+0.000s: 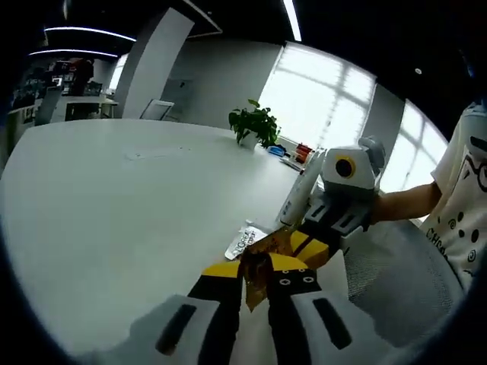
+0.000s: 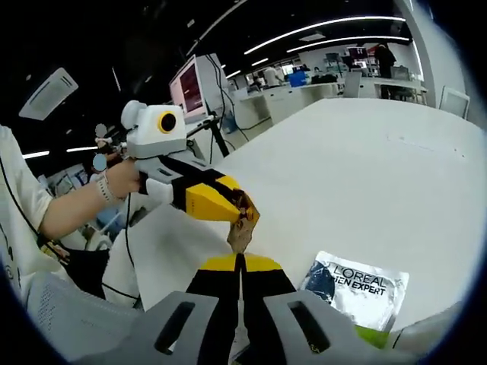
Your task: Arrange the skincare products in the storage area until every visible bottle or jar stands upright without overlapping.
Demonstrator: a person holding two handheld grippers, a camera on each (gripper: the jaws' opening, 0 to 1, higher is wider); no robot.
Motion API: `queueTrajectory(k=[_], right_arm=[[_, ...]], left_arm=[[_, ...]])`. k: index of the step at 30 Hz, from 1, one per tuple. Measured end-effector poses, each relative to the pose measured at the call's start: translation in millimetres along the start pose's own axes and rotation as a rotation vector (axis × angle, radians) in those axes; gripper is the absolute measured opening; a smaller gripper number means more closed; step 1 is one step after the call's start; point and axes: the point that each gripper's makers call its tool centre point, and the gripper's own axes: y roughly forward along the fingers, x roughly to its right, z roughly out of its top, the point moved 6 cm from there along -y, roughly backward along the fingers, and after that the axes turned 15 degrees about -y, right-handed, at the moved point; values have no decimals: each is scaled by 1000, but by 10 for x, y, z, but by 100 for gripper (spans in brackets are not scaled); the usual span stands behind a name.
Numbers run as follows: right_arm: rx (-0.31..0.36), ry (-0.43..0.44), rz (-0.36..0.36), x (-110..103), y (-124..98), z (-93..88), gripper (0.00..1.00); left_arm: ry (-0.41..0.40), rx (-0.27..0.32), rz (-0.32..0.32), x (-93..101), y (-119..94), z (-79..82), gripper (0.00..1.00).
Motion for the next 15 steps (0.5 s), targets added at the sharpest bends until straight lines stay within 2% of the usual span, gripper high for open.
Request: queueTrajectory(k=[5, 6, 15], right_arm=[[1, 22, -5, 6, 8, -26, 1], [1, 25, -5, 1, 11, -28, 1], [-20, 35, -10, 5, 49, -63, 1]], left_arm=[[-14, -4, 4, 43, 7, -31, 10], [-14, -4, 5, -31, -24, -16, 9], [-53, -2, 23, -134, -71, -56, 5]])
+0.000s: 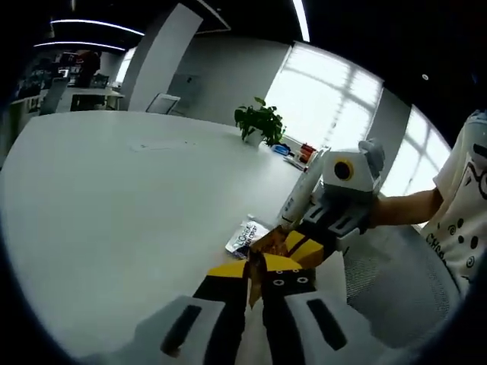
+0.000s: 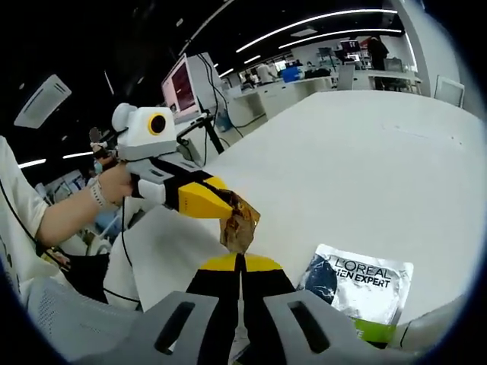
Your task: Arrange the skincare products in the storage area until every visible bottle or jar stands upright without overlapping.
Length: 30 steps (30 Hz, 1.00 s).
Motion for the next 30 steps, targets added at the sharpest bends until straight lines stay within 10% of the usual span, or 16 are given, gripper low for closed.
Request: queueTrajectory(k=[30], right_arm=[[-86, -157, -138, 123, 4, -57, 8]], left_arm=[[-129, -30, 53, -39, 80, -187, 1]])
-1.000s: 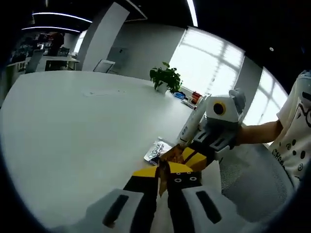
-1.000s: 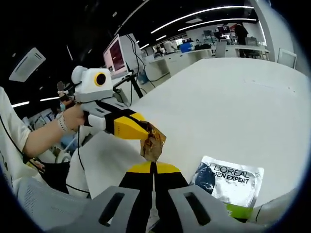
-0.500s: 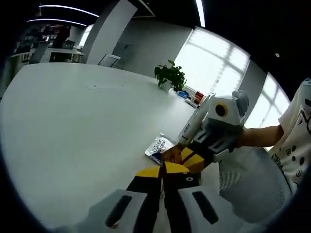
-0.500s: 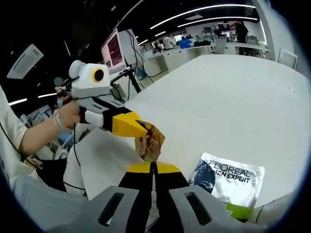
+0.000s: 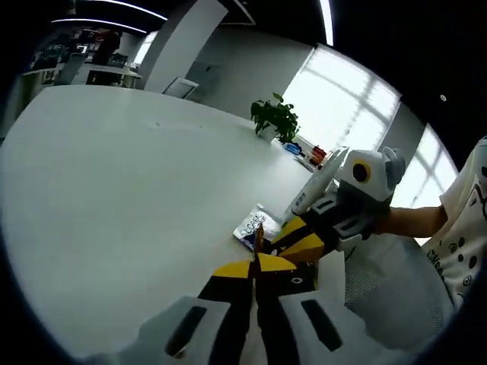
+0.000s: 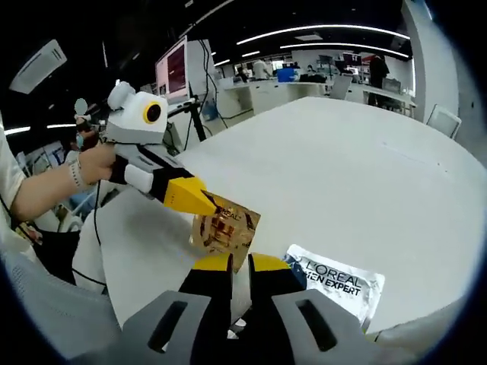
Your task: Arrange the skincare products in the storage area until every visible bottle or jar stands upright without overlapping.
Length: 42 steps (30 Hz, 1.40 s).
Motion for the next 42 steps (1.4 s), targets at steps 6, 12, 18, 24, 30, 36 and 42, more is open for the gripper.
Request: queueTrajectory(k=[6, 12, 18, 24, 30, 36, 42], right_arm=[[-18, -47, -10, -3, -22, 2, 9], [-30, -73, -11, -19, -14, -10, 9], [-26, -93, -6, -58, 44, 6, 11], [-58, -156, 6, -58, 153, -19, 14], [-87, -209, 4, -55, 285, -60, 16], [-102, -224, 10, -40, 357, -95, 17], [-107, -218, 9, -27, 363, -96, 17]], left_arm=[[17, -39, 54, -34, 68, -55, 1], [45, -66, 105, -94, 138, -71, 1], [110, -89, 154, -189, 206, -53, 1], [168, -124, 176, -193, 261, -62, 1], [168, -107, 173, -112, 316, -57, 1], [257, -126, 179, -127, 338, -79, 1], [267, -117, 178, -123, 367, -56, 1]])
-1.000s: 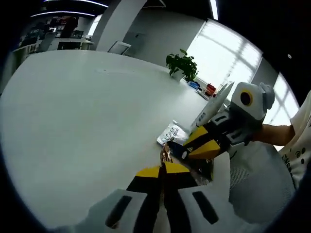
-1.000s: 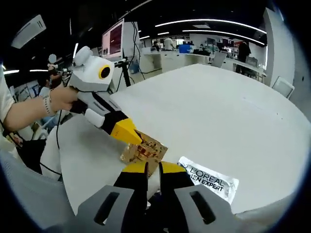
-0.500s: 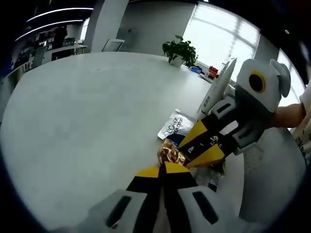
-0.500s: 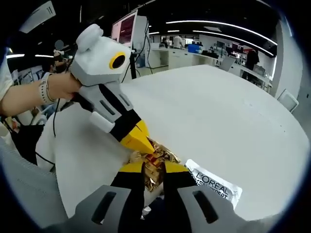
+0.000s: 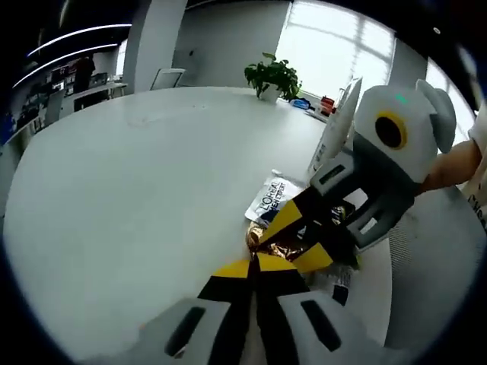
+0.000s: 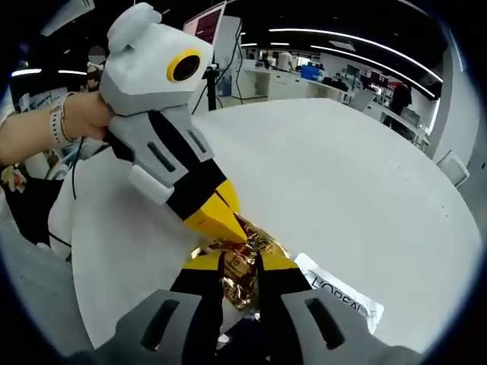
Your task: Arrange the skincare products in the storage area until every visible bottle or jar stands upright without overlapping.
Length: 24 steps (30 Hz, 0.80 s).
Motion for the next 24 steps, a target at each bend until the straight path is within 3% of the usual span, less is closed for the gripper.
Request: queueTrajectory(k=[4, 24], right_arm=[[-18, 19, 13, -1, 8, -34, 18], [-30, 38, 10, -18, -14, -86, 18]], left_arm=[[0, -2, -22, 39, 10, 1, 0], [24, -25, 15, 1, 53, -32, 2]])
